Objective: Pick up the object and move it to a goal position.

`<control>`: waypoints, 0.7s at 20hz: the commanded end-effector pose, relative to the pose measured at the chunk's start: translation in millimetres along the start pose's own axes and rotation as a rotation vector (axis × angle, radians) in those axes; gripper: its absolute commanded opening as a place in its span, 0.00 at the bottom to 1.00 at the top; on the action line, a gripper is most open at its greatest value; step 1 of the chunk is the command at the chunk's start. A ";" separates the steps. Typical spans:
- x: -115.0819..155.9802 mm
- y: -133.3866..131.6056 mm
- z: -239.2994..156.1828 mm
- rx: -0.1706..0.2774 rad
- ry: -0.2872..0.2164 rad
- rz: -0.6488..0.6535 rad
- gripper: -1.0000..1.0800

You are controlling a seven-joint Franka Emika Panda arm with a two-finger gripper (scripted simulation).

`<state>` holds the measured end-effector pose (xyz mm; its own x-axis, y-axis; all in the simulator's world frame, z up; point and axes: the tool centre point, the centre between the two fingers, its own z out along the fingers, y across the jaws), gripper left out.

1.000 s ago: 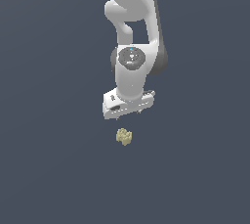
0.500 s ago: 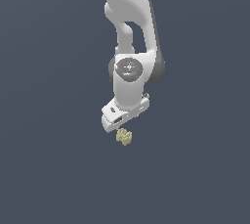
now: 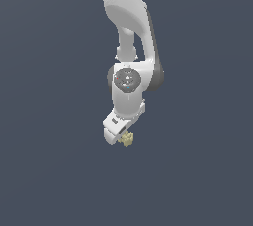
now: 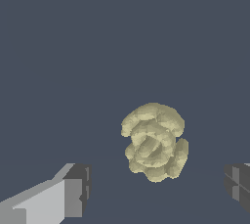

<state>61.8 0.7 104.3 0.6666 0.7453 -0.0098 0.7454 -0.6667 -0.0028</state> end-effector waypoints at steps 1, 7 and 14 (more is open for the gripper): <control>1.6 3.7 3.1 -0.001 0.003 -0.046 0.96; 3.6 9.1 7.8 -0.003 0.008 -0.111 0.96; 3.8 10.2 9.3 -0.003 0.009 -0.124 0.96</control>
<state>71.8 -3.4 95.2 0.5699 0.8217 -0.0006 0.8217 -0.5699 -0.0004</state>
